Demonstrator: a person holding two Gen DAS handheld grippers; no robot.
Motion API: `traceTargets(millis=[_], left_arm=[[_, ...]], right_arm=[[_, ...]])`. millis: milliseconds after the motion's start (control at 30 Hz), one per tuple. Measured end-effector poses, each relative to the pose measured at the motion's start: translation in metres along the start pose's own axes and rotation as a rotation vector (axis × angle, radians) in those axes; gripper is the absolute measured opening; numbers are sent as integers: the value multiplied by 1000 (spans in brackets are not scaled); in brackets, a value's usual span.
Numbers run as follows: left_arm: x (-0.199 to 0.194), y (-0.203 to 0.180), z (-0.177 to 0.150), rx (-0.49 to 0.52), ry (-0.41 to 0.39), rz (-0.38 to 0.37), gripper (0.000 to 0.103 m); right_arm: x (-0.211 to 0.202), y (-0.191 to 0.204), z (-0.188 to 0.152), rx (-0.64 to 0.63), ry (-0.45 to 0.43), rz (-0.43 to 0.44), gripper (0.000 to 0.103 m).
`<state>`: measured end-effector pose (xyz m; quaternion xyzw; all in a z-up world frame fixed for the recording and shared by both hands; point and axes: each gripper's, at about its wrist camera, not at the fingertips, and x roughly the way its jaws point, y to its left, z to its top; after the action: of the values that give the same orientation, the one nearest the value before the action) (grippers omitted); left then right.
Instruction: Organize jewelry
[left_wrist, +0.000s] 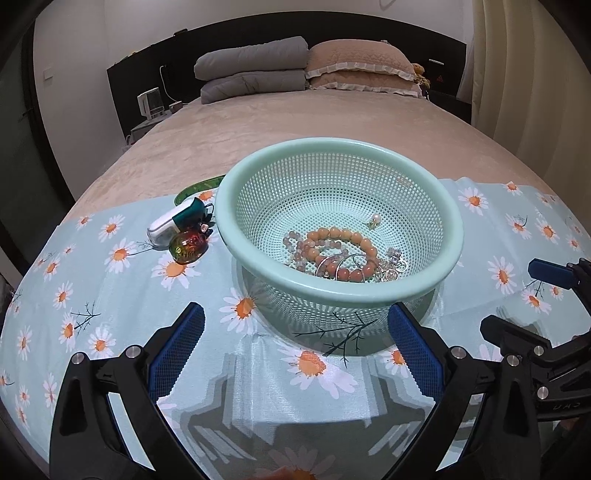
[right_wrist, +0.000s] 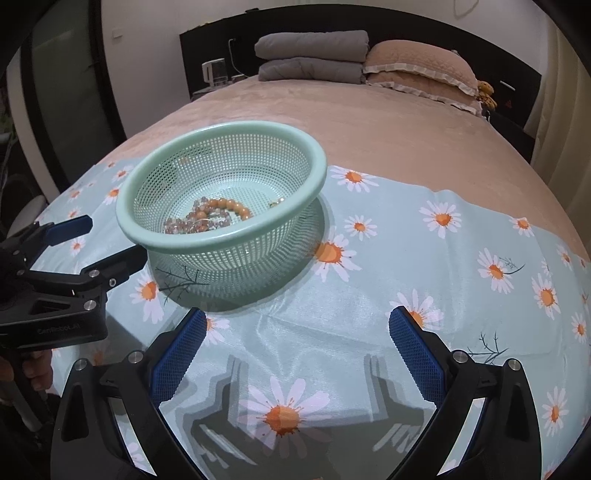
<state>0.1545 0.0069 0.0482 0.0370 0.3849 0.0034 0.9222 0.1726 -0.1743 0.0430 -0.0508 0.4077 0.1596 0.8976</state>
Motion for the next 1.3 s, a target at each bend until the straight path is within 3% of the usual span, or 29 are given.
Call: traceTargets(millis=[533,633,1067,1300], left_arm=[[-24,-7,1,34,-35,-3,97],[-27,-9,2,50,-48,25,97],[-27,-9,1,55,-36,-2,97],[-26,-12,0,77,-30,26,97]], right_arm=[[-26,9,5,-29,-55,4,95],[-26,11,5,-35,-51,3,95],[-23,18,5,-61,-42,2,95],[-19,16,2,-60,-28,-1,95]])
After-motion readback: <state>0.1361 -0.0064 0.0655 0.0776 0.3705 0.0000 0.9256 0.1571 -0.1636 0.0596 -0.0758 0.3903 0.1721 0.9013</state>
